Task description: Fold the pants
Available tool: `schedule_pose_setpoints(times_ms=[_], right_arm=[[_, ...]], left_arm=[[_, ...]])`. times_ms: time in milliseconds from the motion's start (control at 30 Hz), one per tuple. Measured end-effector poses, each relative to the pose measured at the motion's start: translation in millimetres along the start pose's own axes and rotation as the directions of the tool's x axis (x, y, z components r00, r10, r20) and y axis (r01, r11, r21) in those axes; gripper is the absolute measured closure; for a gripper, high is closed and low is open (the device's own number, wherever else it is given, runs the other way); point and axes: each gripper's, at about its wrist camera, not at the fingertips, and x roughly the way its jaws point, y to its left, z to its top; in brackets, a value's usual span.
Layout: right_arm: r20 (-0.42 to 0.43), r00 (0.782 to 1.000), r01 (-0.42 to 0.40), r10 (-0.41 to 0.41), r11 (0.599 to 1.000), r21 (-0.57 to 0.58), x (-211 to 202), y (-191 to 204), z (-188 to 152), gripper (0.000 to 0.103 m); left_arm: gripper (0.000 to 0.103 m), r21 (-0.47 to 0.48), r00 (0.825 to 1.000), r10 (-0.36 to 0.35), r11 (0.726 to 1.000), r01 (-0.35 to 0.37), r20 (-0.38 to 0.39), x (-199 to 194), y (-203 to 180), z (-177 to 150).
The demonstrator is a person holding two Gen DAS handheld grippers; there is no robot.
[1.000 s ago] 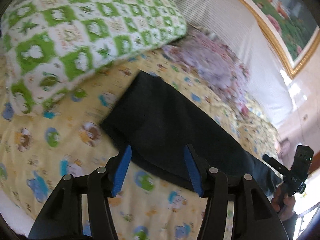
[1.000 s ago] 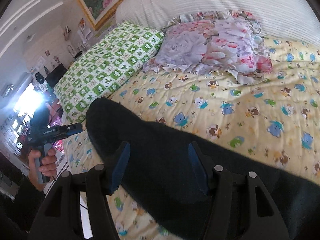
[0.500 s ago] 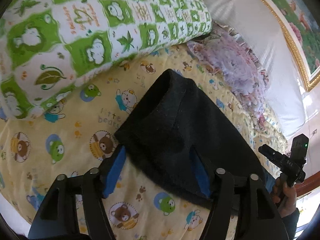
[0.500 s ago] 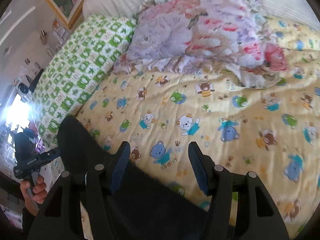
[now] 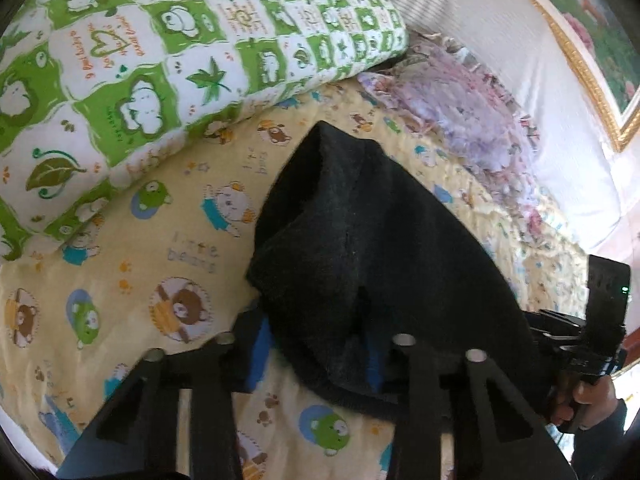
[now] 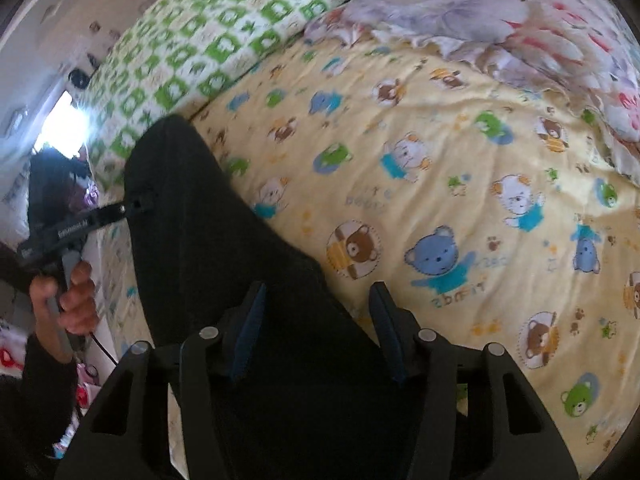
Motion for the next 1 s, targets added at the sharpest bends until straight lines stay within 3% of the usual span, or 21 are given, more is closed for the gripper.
schedule_pose_setpoints(times_ms=[100, 200, 267, 300, 400, 500, 567, 667, 767, 900, 1000], right_arm=[[0.003, 0.998, -0.056, 0.056, 0.997, 0.048, -1.4, -4.6, 3.1, 0.054], [0.064, 0.982, -0.185, 0.177, 0.971, 0.149, -5.8, -21.5, 10.3, 0.054], [0.057, 0.983, -0.183, 0.176, 0.973, 0.143, -0.8, -20.0, 16.2, 0.066], [0.028, 0.987, -0.161, 0.159, 0.977, 0.141, 6.0, -17.1, 17.3, 0.078], [0.016, 0.994, -0.107, 0.106, 0.990, 0.094, 9.9, -5.2, 13.9, 0.088], [0.116, 0.993, -0.037, 0.028, 0.997, 0.074, -17.4, 3.2, 16.0, 0.093], [0.243, 0.964, 0.102, -0.106, 0.994, 0.028, -51.0, 16.5, 24.1, 0.093], [0.317, 0.926, 0.220, -0.204, 0.975, -0.015, -61.7, 28.4, 34.8, 0.094], [0.294, 0.924, 0.265, -0.245, 0.964, -0.031, -38.5, 28.3, 38.1, 0.094], [0.272, 0.931, 0.246, -0.243, 0.969, 0.020, -7.5, 11.3, 32.3, 0.094], [0.249, 0.933, 0.255, -0.258, 0.966, 0.044, 8.9, 10.1, 26.6, 0.092]], left_arm=[[0.077, 0.035, 1.000, -0.001, 0.999, 0.000, 0.023, -2.4, -6.5, -2.8], [0.077, 0.038, 1.000, -0.005, 0.999, 0.004, 0.026, -1.9, -6.6, -3.8], [0.078, 0.020, 0.999, -0.025, 1.000, 0.024, 0.022, -1.7, -2.6, -2.5], [0.078, 0.010, 0.999, -0.037, 0.999, 0.037, 0.021, -2.1, -0.6, -1.7], [0.080, 0.001, 0.998, -0.060, 0.998, 0.060, 0.028, -5.6, 2.3, -0.4], [0.082, -0.006, 0.992, -0.097, 0.995, 0.098, 0.077, -28.1, -0.6, 1.8], [0.082, 0.001, 0.982, -0.138, 0.990, 0.139, 0.130, -47.0, -3.6, 3.2], [0.082, 0.023, 0.979, -0.139, 0.990, 0.137, 0.148, -55.9, -9.2, 5.6], [0.082, 0.027, 0.988, -0.111, 0.994, 0.108, 0.111, -42.2, -3.6, 5.8], [0.081, 0.034, 0.993, -0.102, 0.994, 0.100, 0.058, -20.4, 7.4, 5.7], [0.076, 0.067, 0.998, -0.049, 0.997, 0.047, 0.034, -11.1, 5.7, 3.6]])
